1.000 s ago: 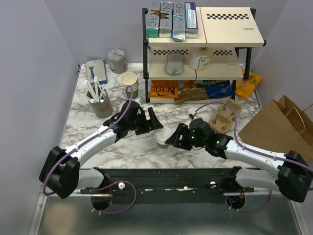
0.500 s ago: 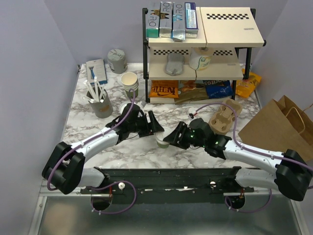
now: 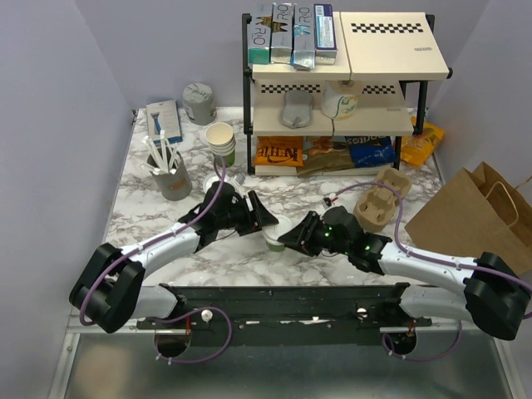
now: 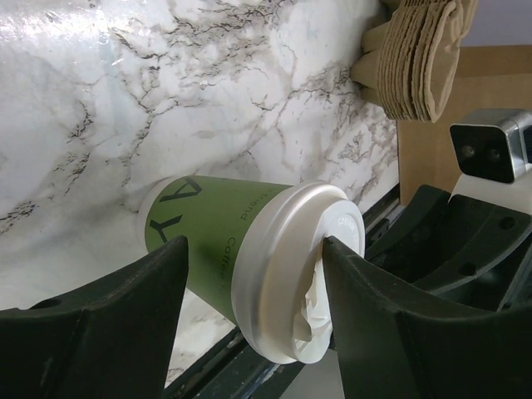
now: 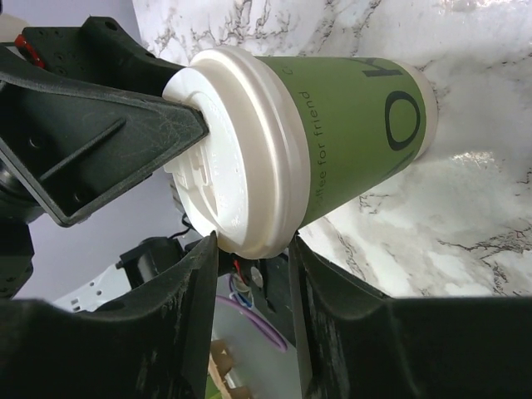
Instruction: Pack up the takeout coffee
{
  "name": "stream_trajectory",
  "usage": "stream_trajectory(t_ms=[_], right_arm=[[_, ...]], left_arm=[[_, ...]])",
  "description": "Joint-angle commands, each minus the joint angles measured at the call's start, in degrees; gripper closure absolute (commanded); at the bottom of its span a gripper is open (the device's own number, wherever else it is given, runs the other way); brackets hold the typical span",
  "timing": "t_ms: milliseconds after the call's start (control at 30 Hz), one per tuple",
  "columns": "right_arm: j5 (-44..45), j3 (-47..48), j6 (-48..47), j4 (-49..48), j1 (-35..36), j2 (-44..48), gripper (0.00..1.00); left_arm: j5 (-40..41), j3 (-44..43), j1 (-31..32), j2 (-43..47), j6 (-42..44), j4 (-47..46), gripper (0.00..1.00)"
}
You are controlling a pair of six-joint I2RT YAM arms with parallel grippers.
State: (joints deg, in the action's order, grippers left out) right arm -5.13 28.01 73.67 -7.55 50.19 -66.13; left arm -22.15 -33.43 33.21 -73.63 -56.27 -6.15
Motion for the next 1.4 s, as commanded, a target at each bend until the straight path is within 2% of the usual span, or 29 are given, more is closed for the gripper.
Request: stream_trajectory(t_ms=[0,200,367,467,600,633,700,767,833,1000,1133,1367], right_arm=[[4.86,-3.84,0.60,4.39,0.25,-1.46,0.58],[4.86,-4.63,0.69,4.04,0.17,-3.13,0.59],[6.97,-3.49,-1.68,5.87,-0.71,-3.66,0.58],[7.41,-1.74,-4.14,9.20,-1.67,-2.17,0.54],[9.34,0.81,-7.39,13.17,-2.47,0.12,0.52],[9.69,1.43,-8.44,13.79,-2.56,0.38,0.48],[9.52,3.88,-9.94,14.49,-2.82,-0.14,0.46],[9.26,7.04,-11.96,15.37,-2.91,-1.89,0.43],[9.43,8.90,-13.45,15.81,-2.91,-2.86,0.41],[9.96,14.17,-16.62,19.23,-3.00,-2.43,0.36],[9.17,14.00,-16.89,19.24,-3.00,-0.85,0.32],[5.56,17.51,-18.12,16.87,-2.91,-6.01,0.29]], left_arm=[[0.53,2.23,0.19,-0.20,0.28,2.73,0.29],[1.41,3.55,0.27,0.59,-0.68,3.34,0.35],[3.95,4.16,0.27,2.95,-1.12,6.06,0.35],[6.32,4.60,0.54,6.11,-1.65,9.93,0.33],[7.03,4.78,0.63,9.72,-2.09,11.33,0.21],[7.12,4.43,0.63,10.25,-1.74,11.51,0.18],[7.21,3.81,0.63,11.22,-1.30,12.21,0.10],[7.30,2.85,0.63,11.83,-0.77,12.57,0.08],[7.30,1.97,0.63,12.27,-0.68,13.71,0.01],[9.14,0.30,0.54,15.52,0.19,17.48,0.01],[12.48,-1.72,0.45,16.93,1.25,20.83,0.01],[11.70,-3.22,-0.69,12.55,2.39,19.96,0.01]])
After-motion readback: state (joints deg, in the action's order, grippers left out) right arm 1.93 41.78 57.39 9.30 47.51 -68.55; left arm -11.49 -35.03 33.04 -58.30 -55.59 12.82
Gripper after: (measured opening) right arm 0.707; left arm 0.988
